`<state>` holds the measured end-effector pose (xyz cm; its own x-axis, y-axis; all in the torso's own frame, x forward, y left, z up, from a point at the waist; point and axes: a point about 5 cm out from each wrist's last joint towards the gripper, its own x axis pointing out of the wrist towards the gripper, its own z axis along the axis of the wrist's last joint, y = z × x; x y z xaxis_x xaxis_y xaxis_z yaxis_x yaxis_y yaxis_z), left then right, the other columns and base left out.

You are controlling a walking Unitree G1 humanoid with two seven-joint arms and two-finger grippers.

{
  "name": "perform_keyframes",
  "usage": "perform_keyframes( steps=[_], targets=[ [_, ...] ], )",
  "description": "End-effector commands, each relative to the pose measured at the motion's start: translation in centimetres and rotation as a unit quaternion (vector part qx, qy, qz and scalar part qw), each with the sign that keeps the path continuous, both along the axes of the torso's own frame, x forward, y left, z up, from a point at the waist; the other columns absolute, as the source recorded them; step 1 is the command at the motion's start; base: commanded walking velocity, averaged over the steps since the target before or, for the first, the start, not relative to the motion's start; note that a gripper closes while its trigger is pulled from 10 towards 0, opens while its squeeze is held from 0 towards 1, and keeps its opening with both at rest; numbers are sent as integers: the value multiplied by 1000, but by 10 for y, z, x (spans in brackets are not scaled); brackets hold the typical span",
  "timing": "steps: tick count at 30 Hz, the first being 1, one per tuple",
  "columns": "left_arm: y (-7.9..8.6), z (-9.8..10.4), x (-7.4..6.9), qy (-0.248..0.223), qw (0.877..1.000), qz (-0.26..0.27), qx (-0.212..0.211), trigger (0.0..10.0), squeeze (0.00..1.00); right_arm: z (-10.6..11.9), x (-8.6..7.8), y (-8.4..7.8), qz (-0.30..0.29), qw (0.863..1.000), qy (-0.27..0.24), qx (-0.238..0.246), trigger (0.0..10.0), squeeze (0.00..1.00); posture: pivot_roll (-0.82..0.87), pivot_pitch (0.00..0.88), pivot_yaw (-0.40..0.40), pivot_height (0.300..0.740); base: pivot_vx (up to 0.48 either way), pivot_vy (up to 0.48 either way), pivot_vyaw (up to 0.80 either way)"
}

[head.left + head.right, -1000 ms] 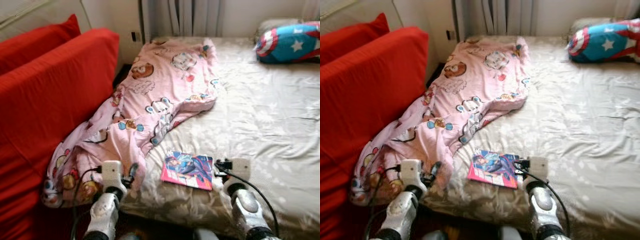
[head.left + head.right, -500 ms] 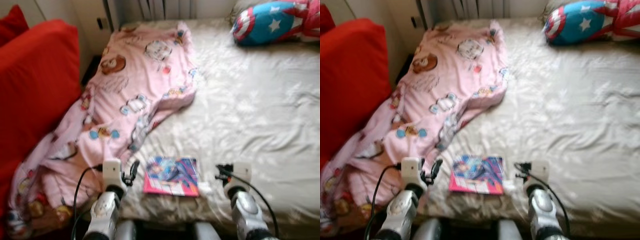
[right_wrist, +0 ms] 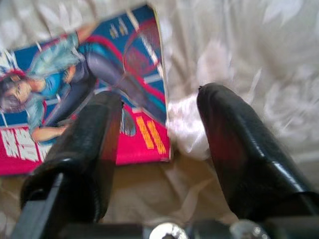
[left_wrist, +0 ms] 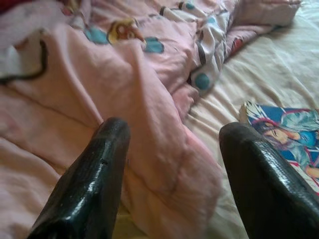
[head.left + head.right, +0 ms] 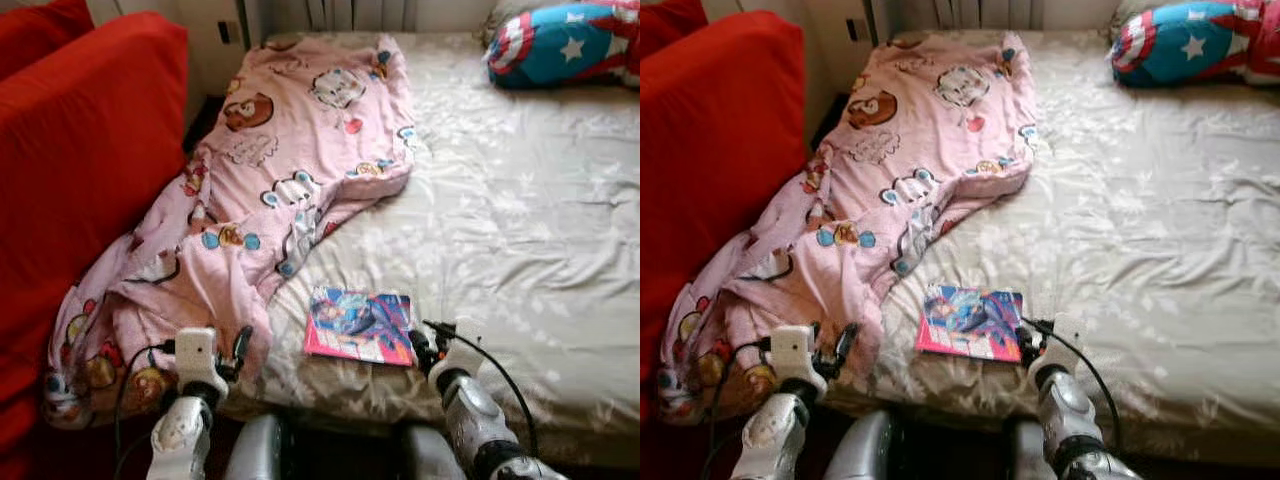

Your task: Clean up the room

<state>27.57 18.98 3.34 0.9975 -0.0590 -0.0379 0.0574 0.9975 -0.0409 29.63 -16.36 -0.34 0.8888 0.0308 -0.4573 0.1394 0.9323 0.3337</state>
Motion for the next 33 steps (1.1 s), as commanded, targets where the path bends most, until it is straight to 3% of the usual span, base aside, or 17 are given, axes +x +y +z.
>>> perform_keyframes(
  steps=[1, 6, 7, 13, 22, 29, 33],
  targets=[
    [3, -4, -8, 13, 1000, 0, 4, 10000, 0, -5, -4, 2, -8, 1000, 19, 13, 10000, 1000, 37, 289, 83, 641, 0, 0, 0],
    [4, -2, -15, 12, 1000, -2, 9, 10000, 0, -3, -2, -1, -33, 999, 19, 26, 10000, 996, 59, 312, 99, 641, 0, 0, 0],
    [4, -2, -16, 13, 1000, -4, 10, 10000, 0, -2, -1, -3, -37, 999, 16, 24, 10000, 0, 61, 315, 101, 641, 0, 0, 0],
    [3, 1, -21, 19, 1000, -12, 17, 10000, 0, 8, 7, -14, -81, 996, -12, 35, 10000, 0, 57, 330, 111, 641, 0, 0, 0],
    [-2, 2, -27, 29, 999, -23, 24, 10000, 0, 3, -1, -28, -124, 991, -18, 43, 10000, 0, 51, 343, 109, 641, 0, 0, 0],
    [-2, 3, -32, 32, 999, -23, 25, 10000, 0, -8, -11, -25, -115, 992, 5, 56, 10000, 0, 59, 352, 108, 641, 0, 0, 0],
    [-3, 7, -33, 29, 999, -25, 28, 10000, 0, -5, -8, -20, -108, 992, -3, 68, 10000, 0, 61, 355, 108, 641, 0, 0, 0]
  ],
)
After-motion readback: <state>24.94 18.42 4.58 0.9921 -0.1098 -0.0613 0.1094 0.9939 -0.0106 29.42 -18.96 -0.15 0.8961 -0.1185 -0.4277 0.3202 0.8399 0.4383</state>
